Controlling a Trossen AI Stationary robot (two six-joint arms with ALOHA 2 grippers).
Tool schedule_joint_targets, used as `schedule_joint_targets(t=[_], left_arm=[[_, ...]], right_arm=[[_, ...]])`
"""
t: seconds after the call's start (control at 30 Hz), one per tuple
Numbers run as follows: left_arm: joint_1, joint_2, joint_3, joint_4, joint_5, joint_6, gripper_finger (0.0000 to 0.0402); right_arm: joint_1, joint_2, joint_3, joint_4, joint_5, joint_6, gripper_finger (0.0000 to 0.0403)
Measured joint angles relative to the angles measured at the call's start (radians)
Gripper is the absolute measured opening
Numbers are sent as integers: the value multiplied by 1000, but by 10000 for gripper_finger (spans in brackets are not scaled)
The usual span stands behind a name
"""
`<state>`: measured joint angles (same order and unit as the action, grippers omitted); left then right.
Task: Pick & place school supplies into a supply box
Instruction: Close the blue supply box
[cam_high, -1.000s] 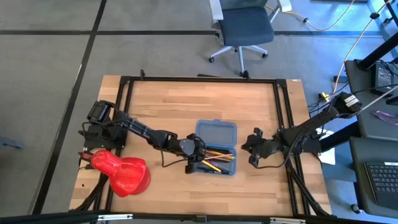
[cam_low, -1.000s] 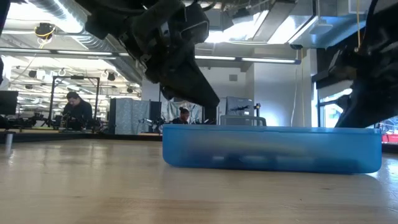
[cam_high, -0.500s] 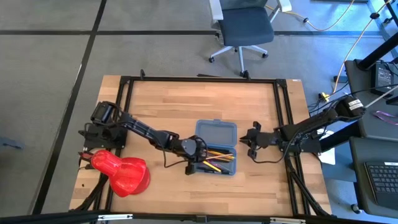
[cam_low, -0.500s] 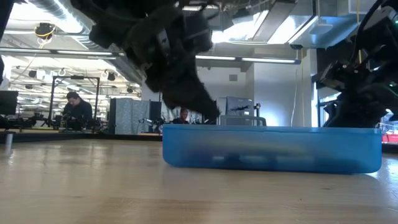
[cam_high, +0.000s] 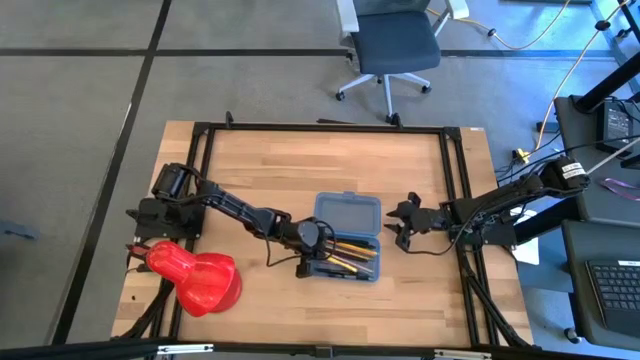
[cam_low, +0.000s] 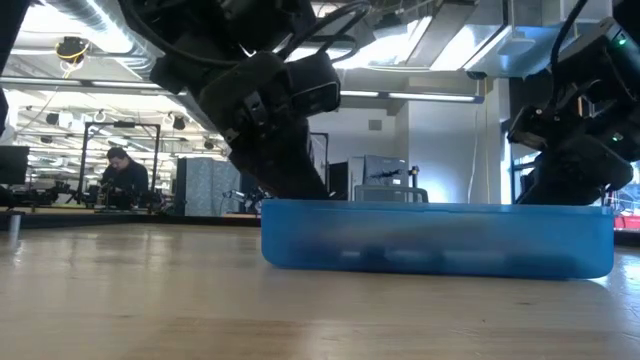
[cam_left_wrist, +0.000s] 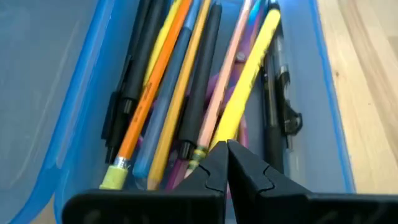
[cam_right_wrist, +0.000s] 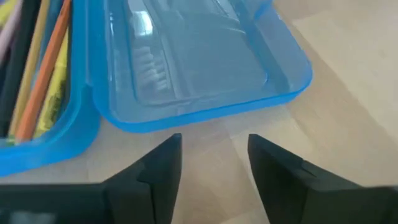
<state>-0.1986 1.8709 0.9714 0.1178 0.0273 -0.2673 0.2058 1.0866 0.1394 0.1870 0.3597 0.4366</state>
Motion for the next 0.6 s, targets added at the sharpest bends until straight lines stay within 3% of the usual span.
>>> schedule_joint_targets(t=[0.43, 0.6], left_arm=[[13, -1, 0, -51, -5, 19, 2], [36, 12, 2, -63, -1, 20, 2]], right_arm=[[-23, 85, 1, 5, -45, 106, 189], [-38, 157, 3, 60, 0, 30, 189]])
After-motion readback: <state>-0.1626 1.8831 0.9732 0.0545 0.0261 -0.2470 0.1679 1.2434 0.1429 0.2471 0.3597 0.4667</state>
